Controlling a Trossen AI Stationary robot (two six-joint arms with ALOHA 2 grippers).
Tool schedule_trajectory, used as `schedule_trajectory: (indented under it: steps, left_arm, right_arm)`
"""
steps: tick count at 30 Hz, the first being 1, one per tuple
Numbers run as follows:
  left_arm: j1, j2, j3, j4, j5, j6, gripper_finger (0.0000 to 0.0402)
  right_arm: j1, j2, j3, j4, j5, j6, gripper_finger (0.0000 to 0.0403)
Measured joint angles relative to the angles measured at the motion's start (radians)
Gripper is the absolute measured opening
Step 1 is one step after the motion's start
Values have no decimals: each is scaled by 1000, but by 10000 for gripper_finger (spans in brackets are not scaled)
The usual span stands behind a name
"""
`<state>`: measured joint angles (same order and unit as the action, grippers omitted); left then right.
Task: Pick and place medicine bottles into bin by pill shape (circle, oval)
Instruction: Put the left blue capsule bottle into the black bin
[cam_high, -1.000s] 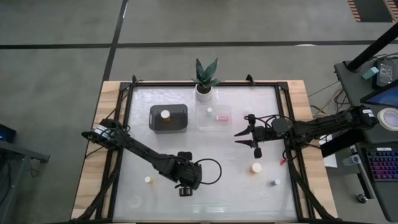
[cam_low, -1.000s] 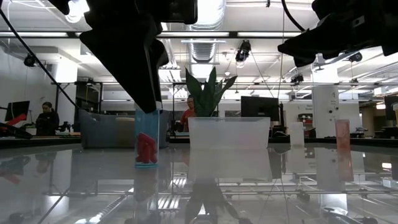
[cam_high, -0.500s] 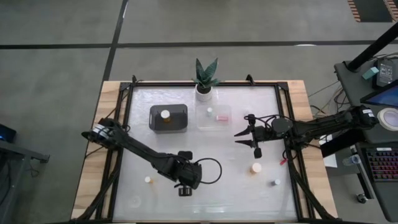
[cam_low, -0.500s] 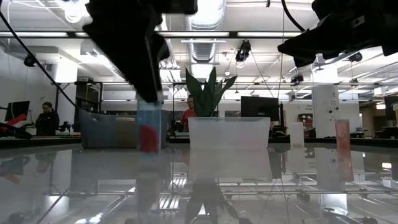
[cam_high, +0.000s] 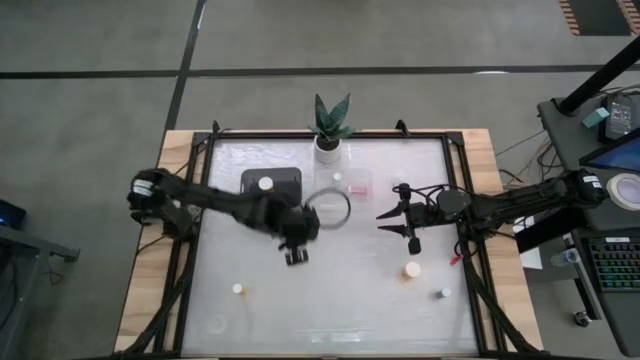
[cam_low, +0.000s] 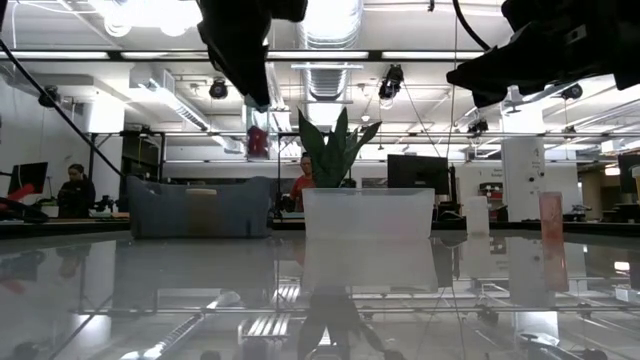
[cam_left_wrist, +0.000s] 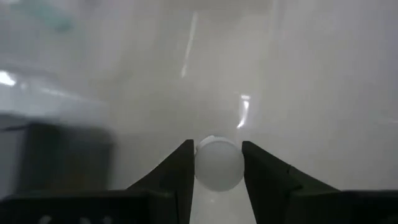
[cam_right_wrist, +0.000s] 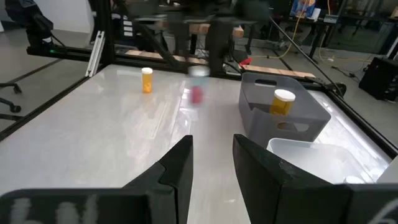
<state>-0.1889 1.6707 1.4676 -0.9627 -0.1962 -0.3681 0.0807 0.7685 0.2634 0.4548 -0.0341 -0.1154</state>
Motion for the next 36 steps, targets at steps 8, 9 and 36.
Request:
schedule_trajectory:
  steps: [8, 9, 36]
  left_arm:
    - [217, -65, -1, -29, -14, 169, 99]
    - [245, -70, -1, -36, -14, 184, 99]
    - [513, -86, -269, 155, 3, 137, 99]
  right_arm:
    - [0, 0, 0, 0, 0, 18, 105]
    - [0, 0, 0, 0, 0, 18, 105]
    - [0, 0, 0, -1, 1, 27, 105]
